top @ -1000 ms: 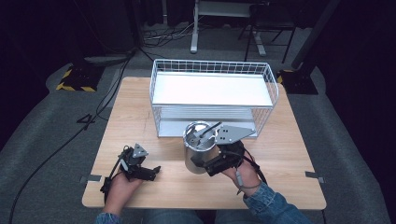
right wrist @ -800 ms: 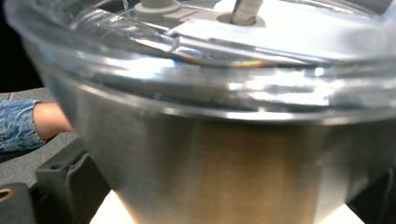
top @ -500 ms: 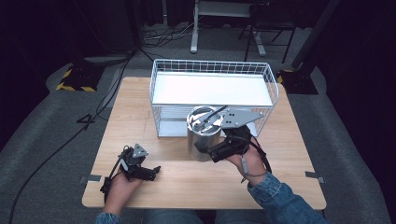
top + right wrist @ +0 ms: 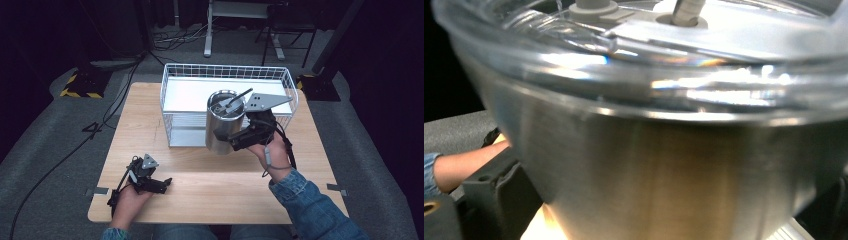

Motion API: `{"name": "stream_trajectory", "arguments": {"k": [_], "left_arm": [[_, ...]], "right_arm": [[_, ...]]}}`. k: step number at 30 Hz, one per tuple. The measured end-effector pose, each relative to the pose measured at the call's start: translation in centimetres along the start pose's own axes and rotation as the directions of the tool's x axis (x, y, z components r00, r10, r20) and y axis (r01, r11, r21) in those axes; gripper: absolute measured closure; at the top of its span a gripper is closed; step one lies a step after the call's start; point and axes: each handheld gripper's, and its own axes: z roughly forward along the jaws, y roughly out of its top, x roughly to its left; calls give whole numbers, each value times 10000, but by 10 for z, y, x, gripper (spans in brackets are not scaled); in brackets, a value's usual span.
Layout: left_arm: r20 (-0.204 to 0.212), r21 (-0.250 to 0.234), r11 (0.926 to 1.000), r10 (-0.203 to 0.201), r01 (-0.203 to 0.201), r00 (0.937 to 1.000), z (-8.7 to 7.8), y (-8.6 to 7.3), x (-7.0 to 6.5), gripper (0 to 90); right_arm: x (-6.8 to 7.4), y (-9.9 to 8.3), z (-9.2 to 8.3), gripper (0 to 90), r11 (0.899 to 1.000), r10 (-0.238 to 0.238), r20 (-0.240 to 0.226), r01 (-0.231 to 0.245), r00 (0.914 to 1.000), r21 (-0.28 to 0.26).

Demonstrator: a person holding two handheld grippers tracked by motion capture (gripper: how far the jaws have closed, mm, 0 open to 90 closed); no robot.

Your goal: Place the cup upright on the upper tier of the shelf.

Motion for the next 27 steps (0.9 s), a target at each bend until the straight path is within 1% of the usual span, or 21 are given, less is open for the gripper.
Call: {"name": "stream_trajectory", "arguments": {"k": [3,4,7,9,10,13,15,16,19,20,21,23,24,25,27], "left_arm": [[22,-2,10000,-2,2,10000,0,0,0,4],[22,-2,10000,-2,2,10000,0,0,0,3],[2,-1,10000,8,-8,10000,0,0,0,3],[27,-1,10000,4,-4,10000,0,0,0,3],[27,-1,10000,4,-4,10000,0,0,0,3],[38,1,10000,9,-9,10000,0,0,0,3],[34,5,10000,20,-20,10000,0,0,0,4],[35,6,10000,22,-22,10000,0,0,0,3],[60,4,10000,-8,8,10000,0,0,0,4],[60,4,10000,-8,8,10000,0,0,0,4],[60,2,10000,-9,9,10000,0,0,0,4],[82,23,10000,-51,51,10000,0,0,0,3],[82,23,10000,-51,51,10000,0,0,0,3],[85,21,10000,-51,51,10000,0,0,0,3],[82,20,10000,-47,46,10000,0,0,0,3]], "right_arm": [[-8,8,-1,38,10000,29,127,-29,9999,-3],[-8,8,-1,38,10000,29,127,-29,9999,-3],[-16,14,-1,38,10000,-14,343,13,9994,28],[-24,20,-3,38,10000,-14,622,12,9981,32],[-24,20,-3,38,10000,-14,622,12,9981,32],[-36,28,-6,38,10000,-58,1055,51,9944,65],[-39,30,-7,38,9999,-36,1126,25,9936,106],[-46,34,-8,38,9999,-11,1352,-11,9908,160],[-56,37,-8,38,9998,59,1656,-93,9862,198],[-56,37,-8,38,9998,59,1656,-93,9862,198],[-63,40,-8,38,9996,124,1883,-171,9820,234],[-70,41,-7,38,9993,232,2010,-285,9793,235],[-70,41,-7,38,9993,232,2010,-285,9793,235],[-81,43,-7,38,9985,447,2140,-506,9758,222],[-88,44,-6,38,9976,589,2239,-654,9728,219]]}}
